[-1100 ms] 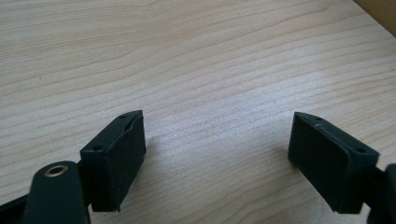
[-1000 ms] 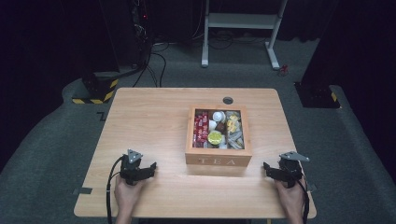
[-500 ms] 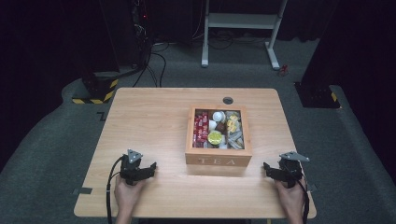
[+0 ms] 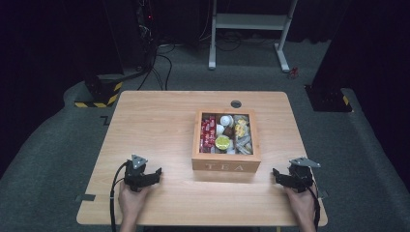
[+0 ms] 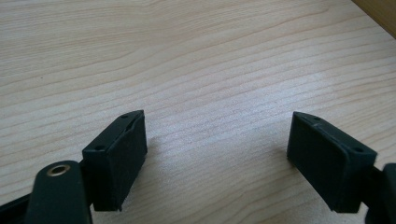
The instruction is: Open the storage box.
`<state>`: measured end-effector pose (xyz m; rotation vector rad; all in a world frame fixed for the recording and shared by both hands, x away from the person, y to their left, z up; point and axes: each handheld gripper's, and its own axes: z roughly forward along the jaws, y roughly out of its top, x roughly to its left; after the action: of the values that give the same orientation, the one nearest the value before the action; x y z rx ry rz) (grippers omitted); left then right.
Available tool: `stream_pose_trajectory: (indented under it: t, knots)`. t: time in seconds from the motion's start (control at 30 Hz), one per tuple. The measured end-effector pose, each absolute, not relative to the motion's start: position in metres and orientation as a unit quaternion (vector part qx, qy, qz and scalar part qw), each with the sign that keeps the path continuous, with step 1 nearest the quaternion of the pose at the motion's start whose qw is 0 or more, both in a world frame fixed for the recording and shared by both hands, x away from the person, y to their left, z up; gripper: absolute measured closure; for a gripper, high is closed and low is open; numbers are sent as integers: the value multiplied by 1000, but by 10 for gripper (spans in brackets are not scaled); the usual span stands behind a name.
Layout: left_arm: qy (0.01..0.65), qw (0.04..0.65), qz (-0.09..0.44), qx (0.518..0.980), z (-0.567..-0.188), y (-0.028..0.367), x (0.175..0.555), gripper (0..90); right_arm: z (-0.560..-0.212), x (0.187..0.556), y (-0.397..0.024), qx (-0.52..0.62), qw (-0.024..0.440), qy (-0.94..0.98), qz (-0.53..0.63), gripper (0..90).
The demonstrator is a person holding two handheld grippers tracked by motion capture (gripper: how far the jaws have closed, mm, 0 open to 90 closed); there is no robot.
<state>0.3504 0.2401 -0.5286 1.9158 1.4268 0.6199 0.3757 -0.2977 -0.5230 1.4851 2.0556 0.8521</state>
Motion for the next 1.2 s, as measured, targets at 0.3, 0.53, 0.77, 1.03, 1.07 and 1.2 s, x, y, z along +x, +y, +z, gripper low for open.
stream_pose_trajectory:
  t: [0.3,0.53,0.77,1.03,1.07,1.2]
  knots:
    - [545,331,238,733,-529,240,351,204,-519,367,-291,525,231,757,313,378]
    - [545,329,239,733,-529,240,351,203,-517,356,-285,504,218,763,343,468]
    - [544,328,240,734,-529,240,351,204,-515,347,-277,482,201,764,379,553]
    - [545,329,239,733,-529,240,351,203,-513,340,-268,453,186,771,407,642]
    - [545,329,239,733,-529,240,351,203,-513,340,-266,451,182,771,410,657]
    - [544,328,240,734,-529,240,351,204,-512,340,-259,439,172,778,415,694]
